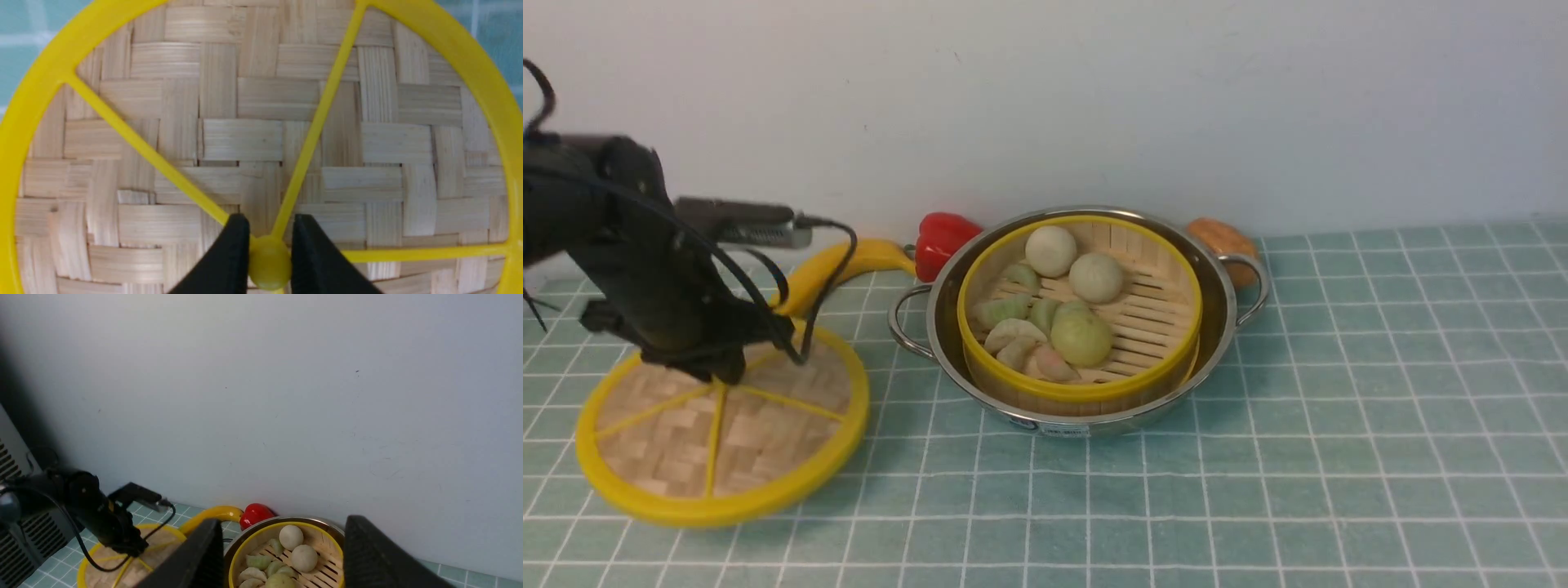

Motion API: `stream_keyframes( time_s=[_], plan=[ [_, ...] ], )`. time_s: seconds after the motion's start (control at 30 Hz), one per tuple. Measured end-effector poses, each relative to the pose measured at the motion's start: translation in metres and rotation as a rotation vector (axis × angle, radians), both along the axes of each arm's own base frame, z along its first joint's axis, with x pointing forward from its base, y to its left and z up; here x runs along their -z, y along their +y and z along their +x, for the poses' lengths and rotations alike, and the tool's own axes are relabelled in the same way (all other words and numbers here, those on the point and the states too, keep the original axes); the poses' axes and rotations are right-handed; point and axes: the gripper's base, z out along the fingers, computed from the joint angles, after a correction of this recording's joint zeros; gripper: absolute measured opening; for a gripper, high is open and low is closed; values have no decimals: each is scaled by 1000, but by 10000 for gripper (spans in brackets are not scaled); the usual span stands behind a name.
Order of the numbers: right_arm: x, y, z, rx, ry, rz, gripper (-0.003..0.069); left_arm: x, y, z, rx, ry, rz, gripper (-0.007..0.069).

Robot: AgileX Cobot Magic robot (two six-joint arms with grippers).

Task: Place the steamer in the pot on the blue tablecloth, and put the lid on the steamer.
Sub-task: 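Grasp the bamboo steamer lid lying on the table by its centre knob, then place the yellow bamboo steamer lid onto the steamer in the pot with the left gripper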

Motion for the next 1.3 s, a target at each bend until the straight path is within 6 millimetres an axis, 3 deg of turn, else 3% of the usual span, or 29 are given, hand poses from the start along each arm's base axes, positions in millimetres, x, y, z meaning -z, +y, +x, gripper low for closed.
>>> stream_keyframes(
  time_s=[0.17, 0.23, 0.3, 0.33, 0.43, 0.53, 0.6, 0.73, 1.1, 1.3],
  plan=[
    [0, 0, 0, 1, 4, 7, 399, -73, -16, 13, 43, -151, 12, 122],
    [0, 0, 0, 4, 9, 16, 399, -94, -48, 19, 139, -215, 8, 122],
    [0, 0, 0, 5, 11, 20, 399, -102, -70, 21, 196, -248, 3, 122],
    [0, 0, 0, 6, 11, 21, 399, -106, -97, 26, 264, -273, -4, 122],
    [0, 0, 0, 6, 12, 22, 399, -99, -149, 33, 378, -282, -5, 122],
    [0, 0, 0, 3, 13, 25, 399, -89, -181, 38, 438, -279, -8, 122],
    [0, 1, 0, -4, 15, 30, 399, -71, -217, 45, 501, -264, -14, 122],
    [0, 1, -1, -7, 18, 36, 399, -53, -243, 52, 534, -238, -18, 122],
    [0, 1, -1, -4, 27, 54, 399, -21, -253, 65, 538, -170, 7, 122],
    [0, 1, -1, -4, 28, 56, 399, -15, -257, 66, 539, -166, -27, 122]
  ],
)
